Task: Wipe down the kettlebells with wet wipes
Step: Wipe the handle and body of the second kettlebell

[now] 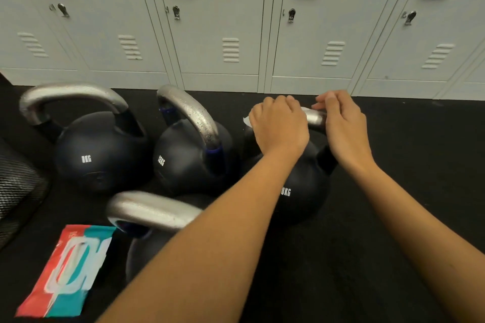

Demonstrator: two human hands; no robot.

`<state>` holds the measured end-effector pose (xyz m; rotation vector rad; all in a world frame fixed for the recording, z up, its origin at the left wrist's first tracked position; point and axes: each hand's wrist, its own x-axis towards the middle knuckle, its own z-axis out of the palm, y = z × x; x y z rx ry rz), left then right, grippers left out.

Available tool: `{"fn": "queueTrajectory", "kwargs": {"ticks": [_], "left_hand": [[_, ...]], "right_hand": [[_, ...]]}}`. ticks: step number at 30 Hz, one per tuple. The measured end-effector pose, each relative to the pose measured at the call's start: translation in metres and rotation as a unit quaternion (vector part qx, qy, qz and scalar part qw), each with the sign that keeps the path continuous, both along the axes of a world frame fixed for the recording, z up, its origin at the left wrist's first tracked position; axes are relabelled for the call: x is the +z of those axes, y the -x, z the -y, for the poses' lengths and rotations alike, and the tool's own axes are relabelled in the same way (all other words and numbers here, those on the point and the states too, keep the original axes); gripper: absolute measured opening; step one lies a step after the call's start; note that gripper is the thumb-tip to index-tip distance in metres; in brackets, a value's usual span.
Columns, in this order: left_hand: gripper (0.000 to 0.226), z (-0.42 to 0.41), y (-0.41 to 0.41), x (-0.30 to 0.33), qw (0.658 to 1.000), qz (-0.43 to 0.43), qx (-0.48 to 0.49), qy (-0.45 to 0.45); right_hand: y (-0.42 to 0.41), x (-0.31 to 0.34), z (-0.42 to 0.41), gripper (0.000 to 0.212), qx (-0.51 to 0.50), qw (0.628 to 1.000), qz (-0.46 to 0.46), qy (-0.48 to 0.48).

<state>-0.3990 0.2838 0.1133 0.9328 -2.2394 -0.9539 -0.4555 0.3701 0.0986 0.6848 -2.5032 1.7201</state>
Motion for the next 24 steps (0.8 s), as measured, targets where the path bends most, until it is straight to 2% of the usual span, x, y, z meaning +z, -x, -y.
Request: {"fn": "queueTrajectory", "kwargs": {"ticks": [2,3,6,11,15,19,22,24], "left_hand": [[0.036,-0.009,0.002,-0.004,0.993,-0.074,0.056,-0.08],[0.034,-0.012,0.003,-0.007,0.987,-0.11,0.077,-0.091],[0.026,-0.017,0.004,-0.02,0.974,-0.186,0.104,-0.073],[0.026,-0.012,0.004,-0.038,0.961,-0.252,0.102,-0.05],[0.031,-0.002,0.001,-0.049,0.926,-0.288,0.157,-0.188],[0.038,-0.002,0.0,-0.053,0.894,-0.301,0.188,-0.272],[0.043,0.004,0.0,-0.058,0.859,-0.284,0.229,-0.36],[0.037,0.011,0.0,-0.051,0.831,-0.275,0.243,-0.418]], "right_hand": [[0.001,0.001,-0.001,0.034,0.008,1.0,0.003,-0.017],[0.001,0.002,-0.001,0.037,0.017,0.999,0.003,-0.036],[0.002,0.001,-0.002,0.045,0.033,0.996,-0.005,-0.077],[0.0,0.0,-0.004,0.045,0.035,0.994,-0.02,-0.097],[0.0,-0.002,-0.004,0.044,0.035,0.994,-0.021,-0.098],[0.002,-0.005,-0.004,0.044,0.03,0.995,-0.023,-0.09],[0.003,-0.008,-0.005,0.044,0.029,0.995,-0.027,-0.091],[0.004,-0.008,-0.005,0.046,0.032,0.996,-0.029,-0.083]]}}
